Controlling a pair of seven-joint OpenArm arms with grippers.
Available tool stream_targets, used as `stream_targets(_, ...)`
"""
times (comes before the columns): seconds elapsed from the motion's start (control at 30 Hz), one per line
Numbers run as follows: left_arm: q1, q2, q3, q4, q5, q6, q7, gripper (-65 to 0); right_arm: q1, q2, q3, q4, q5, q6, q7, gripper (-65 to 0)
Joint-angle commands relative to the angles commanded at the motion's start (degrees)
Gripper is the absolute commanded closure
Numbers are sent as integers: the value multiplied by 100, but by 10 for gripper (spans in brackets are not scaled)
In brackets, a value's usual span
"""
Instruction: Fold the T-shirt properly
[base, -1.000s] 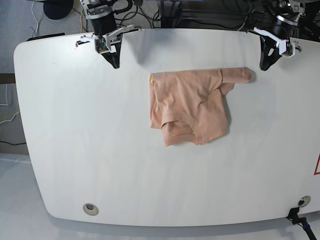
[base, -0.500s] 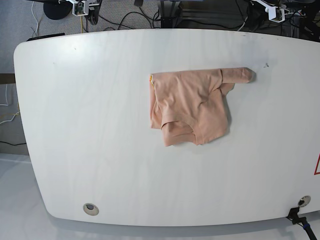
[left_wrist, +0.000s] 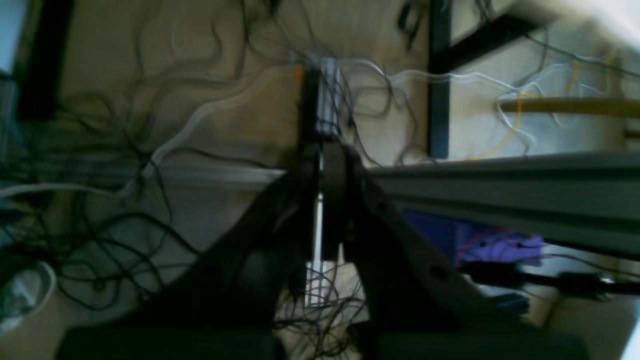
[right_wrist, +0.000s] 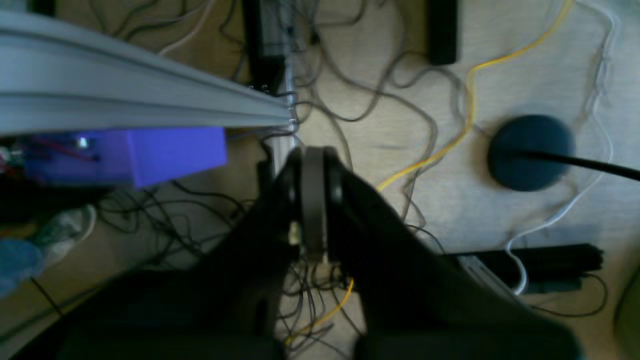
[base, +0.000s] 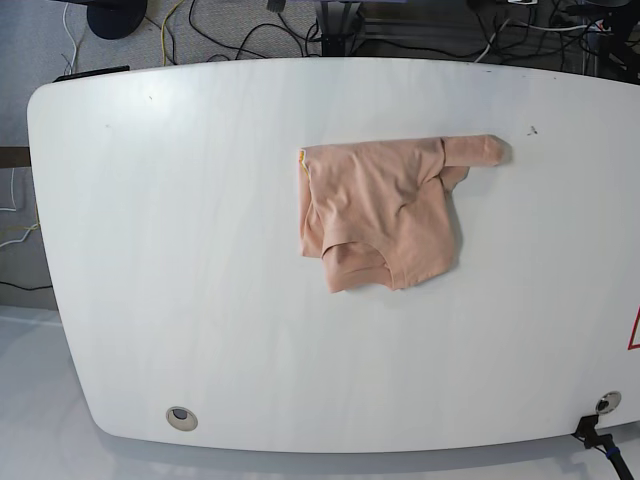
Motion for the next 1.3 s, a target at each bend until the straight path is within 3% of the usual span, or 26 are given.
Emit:
stream_targets(0.43, -2312, -53, -26, -3358, 1714, 70, 9, 0, 2321, 123, -9, -3314, 0, 0, 0, 0)
stream_targets(0.6, -3235, -158, -9, -5020, 2163, 870, 9, 0, 3138, 123, -9, -4396, -9, 0, 0, 0)
stream_targets(0.73, -3868, -325, 9, -6189, 2215, 1196, 9, 0, 3516, 123, -9, -4958, -9, 0, 0, 0)
stream_targets(0.9, -4466, -510, 9, -7209, 2664, 2004, 18, 0, 4018, 141, -9, -5820, -35, 0, 0, 0)
stream_targets(1.0, -4598, -510, 9, -7534, 2884, 2277, 44, 0, 4246, 114, 0, -6119, -580, -9, 0, 0)
stream_targets(1.07, -4695, -501, 9, -7578, 3024, 2497, 396, 0, 4352, 97, 9, -6277, -765, -44, 0, 0)
stream_targets(1.13, -4791, -492, 9, -7578, 3042, 2585, 721, 0, 4466, 97, 9, -6488, -747, -70, -18, 0)
stream_targets(1.3, -4905, -492, 9, -7596, 3042, 2602, 1046, 0, 4844, 88, 44, -7209, -747, -79, -18, 0)
